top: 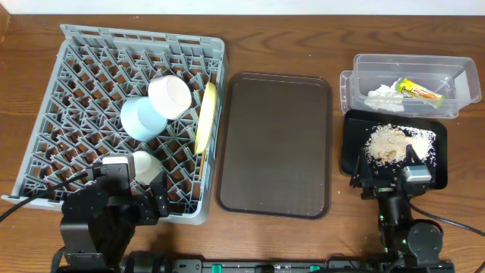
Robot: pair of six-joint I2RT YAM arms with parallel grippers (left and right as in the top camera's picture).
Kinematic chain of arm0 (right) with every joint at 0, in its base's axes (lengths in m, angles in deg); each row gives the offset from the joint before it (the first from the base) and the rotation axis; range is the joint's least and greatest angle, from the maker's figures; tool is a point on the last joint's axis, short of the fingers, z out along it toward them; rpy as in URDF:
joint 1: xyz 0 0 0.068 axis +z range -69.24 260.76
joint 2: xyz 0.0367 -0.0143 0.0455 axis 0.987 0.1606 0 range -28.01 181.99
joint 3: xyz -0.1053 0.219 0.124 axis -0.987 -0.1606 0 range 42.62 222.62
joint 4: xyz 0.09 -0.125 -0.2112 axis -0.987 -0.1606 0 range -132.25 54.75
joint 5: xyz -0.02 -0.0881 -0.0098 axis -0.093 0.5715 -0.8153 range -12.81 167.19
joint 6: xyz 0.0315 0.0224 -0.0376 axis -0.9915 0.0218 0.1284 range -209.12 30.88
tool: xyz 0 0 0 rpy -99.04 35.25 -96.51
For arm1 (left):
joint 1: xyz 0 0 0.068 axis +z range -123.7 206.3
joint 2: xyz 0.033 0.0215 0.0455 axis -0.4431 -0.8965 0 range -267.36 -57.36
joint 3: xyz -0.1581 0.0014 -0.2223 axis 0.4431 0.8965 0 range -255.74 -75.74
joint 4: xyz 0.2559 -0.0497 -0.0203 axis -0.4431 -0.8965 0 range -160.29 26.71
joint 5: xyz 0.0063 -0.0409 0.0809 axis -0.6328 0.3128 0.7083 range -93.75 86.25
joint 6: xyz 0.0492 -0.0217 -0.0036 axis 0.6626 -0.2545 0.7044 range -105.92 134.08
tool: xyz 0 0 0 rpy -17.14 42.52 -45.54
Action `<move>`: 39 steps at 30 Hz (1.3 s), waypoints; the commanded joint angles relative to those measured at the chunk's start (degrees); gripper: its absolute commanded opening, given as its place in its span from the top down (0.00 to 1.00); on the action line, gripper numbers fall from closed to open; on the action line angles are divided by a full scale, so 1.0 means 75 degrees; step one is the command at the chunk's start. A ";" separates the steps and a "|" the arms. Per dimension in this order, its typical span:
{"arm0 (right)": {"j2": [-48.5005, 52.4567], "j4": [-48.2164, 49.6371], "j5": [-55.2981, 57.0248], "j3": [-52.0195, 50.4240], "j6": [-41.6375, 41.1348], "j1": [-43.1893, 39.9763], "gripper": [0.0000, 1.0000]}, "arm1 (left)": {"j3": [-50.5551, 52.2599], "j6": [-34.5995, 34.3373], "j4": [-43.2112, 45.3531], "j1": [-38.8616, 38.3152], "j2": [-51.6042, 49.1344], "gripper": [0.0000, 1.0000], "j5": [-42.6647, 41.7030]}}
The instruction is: Sort waste into correct bins and load items into the dishwasher
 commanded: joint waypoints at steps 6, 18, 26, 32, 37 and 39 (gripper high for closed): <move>-0.0245 -0.0481 -0.0047 -0.0577 0.0154 -0.0251 0.01 | 0.0032 0.0096 0.0009 -0.0032 0.0015 0.10 0.0044; -0.0207 -0.1087 -0.0350 -0.0574 0.0154 -0.0236 0.01 | 0.0032 0.0096 0.0009 -0.0032 0.0015 0.10 0.0044; -0.0201 -0.1087 -0.0350 -0.0574 0.0154 -0.0236 0.01 | 0.0032 0.0096 0.0009 -0.0032 0.0015 0.10 0.0044; -0.0201 -0.1090 -0.0353 -0.0574 0.0154 -0.0236 0.01 | 0.0032 0.0096 0.0009 -0.0032 0.0015 0.10 0.0044; -0.0201 -0.1090 -0.0350 -0.0574 0.0154 -0.0236 0.01 | 0.0032 0.0096 0.0009 -0.0032 0.0015 0.10 0.0044; -0.0201 -0.1090 -0.0350 -0.0574 0.0154 -0.0236 0.01 | 0.0050 0.0096 -0.0087 -0.0032 0.0067 0.10 0.0041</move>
